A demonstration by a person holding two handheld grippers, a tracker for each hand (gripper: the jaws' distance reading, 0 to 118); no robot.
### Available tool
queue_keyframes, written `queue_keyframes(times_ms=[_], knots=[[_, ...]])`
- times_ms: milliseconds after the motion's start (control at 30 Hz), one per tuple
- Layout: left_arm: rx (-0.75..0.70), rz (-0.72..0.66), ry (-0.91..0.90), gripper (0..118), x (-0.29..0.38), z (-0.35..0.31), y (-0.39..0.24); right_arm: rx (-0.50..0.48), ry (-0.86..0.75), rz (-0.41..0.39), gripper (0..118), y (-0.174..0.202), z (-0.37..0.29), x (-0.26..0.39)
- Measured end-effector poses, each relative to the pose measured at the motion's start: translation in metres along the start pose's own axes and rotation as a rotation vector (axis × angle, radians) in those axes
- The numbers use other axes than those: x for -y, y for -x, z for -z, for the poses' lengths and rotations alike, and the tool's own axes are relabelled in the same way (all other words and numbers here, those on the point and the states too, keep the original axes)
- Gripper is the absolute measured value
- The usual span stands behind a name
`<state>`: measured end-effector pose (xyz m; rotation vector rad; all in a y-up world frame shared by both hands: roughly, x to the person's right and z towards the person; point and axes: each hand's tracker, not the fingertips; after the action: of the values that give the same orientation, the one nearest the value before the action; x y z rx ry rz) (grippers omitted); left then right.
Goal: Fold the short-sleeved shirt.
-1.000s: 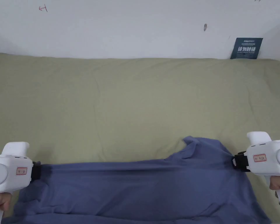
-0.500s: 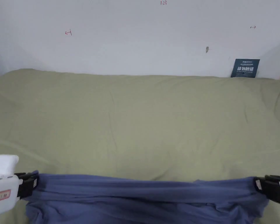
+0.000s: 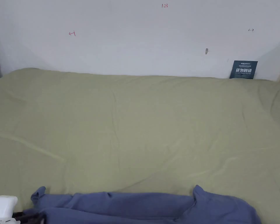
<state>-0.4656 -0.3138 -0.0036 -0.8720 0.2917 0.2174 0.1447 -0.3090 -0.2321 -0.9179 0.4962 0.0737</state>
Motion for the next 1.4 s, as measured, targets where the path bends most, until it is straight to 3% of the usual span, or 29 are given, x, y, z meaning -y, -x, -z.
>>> queue_keyframes(times_ms=[67, 267, 333, 433, 467, 533, 567, 700, 767, 1133, 1333, 1400], knots=[[0.004, 0.000, -0.009, 118, -0.003, -0.007, 0.000, 0.030, 0.046, 0.001, 113, 0.003, -0.002, -0.003], [-0.008, -0.009, -0.270, 116, -0.063, -0.058, -0.049, -0.023, -0.238, 0.015, 113, 0.053, -0.049, -0.058], [0.037, -0.025, -0.369, 106, -0.086, -0.078, -0.078, -0.033, -0.354, -0.004, 112, 0.076, -0.061, -0.077], [-0.012, 0.012, -0.530, 80, -0.104, -0.093, -0.119, 0.025, -0.540, -0.039, 108, 0.119, -0.080, -0.094], [-0.019, 0.011, -0.587, 71, -0.106, -0.097, -0.132, 0.059, -0.600, -0.060, 98, 0.130, -0.083, -0.094], [-0.044, 0.015, -0.631, 11, -0.106, -0.099, -0.156, 0.105, -0.692, -0.069, 27, 0.150, -0.086, -0.092], [-0.045, 0.013, -0.663, 0, -0.104, -0.100, -0.168, 0.128, -0.720, -0.077, 3, 0.158, -0.084, -0.092], [-0.071, 0.070, -0.717, 0, -0.091, -0.107, -0.197, 0.155, -0.752, -0.070, 3, 0.167, -0.074, -0.086], [-0.101, 0.086, -0.747, 0, -0.085, -0.111, -0.203, 0.194, -0.784, -0.108, 3, 0.177, -0.077, -0.084], [-0.118, 0.080, -0.720, 0, -0.093, -0.118, -0.180, 0.209, -0.796, -0.149, 3, 0.186, -0.080, -0.084], [0.052, -0.158, -0.413, 0, -0.106, -0.100, -0.089, 0.194, -0.762, -0.156, 3, 0.188, -0.084, -0.073], [0.193, -0.201, -0.216, 0, -0.109, -0.079, -0.046, 0.189, -0.737, -0.154, 3, 0.188, -0.086, -0.067]])
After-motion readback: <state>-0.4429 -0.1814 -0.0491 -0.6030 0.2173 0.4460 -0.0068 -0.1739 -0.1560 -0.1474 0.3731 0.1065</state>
